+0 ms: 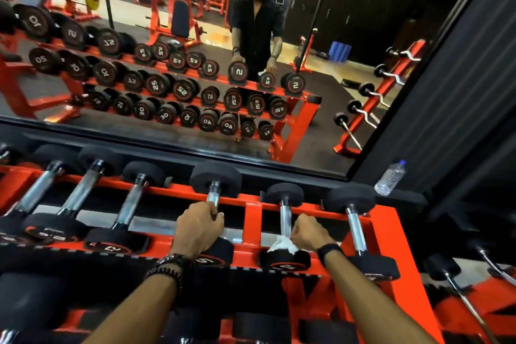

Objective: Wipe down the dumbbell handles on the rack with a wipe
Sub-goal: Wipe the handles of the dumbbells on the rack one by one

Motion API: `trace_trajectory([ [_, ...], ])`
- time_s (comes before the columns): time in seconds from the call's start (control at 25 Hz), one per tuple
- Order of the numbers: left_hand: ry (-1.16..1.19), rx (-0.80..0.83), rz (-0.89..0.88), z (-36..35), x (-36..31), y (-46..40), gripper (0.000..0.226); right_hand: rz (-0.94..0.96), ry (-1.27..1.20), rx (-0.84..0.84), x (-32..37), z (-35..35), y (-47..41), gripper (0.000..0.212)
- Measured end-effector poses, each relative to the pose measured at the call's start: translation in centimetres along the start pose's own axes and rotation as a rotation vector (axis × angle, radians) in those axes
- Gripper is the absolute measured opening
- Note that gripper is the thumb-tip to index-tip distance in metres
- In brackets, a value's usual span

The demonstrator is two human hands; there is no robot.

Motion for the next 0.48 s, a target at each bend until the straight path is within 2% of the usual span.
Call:
trace_trajectory([
  [0.12,0.008,-0.010,-0.012,0.3,0.0,0.2,0.022,-0.001,0.130,0.064,1.0,-0.2,-0.8,0.023],
  [0.28,0.009,-0.016,-0.015,0.5,-0.2,0.2,0.021,-0.018,0.144,-0.076,1.4,0.6,-0.7,0.025],
  [0.4,0.011,-0.009,-0.015,0.5,0.0,0.2,0.023,-0.163,-0.091,-0.082,0.1,-0.1,-0.2,0.022],
  [0.48,0.012,-0.014,-0.022,0.4,-0.2,0.2,0.023,-0.342,-0.459,-0.048,-1.4,-1.4,-0.4,0.037],
])
Point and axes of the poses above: each hand's wrist, its own y-axis away from the middle knuckle, its own z-axis out of the back of the hand, x = y × z, the point moved 8 cm from there along -y, towards the middle knuckle, and after that the axes turned 8 degrees about -x, right-handed, at the moved point
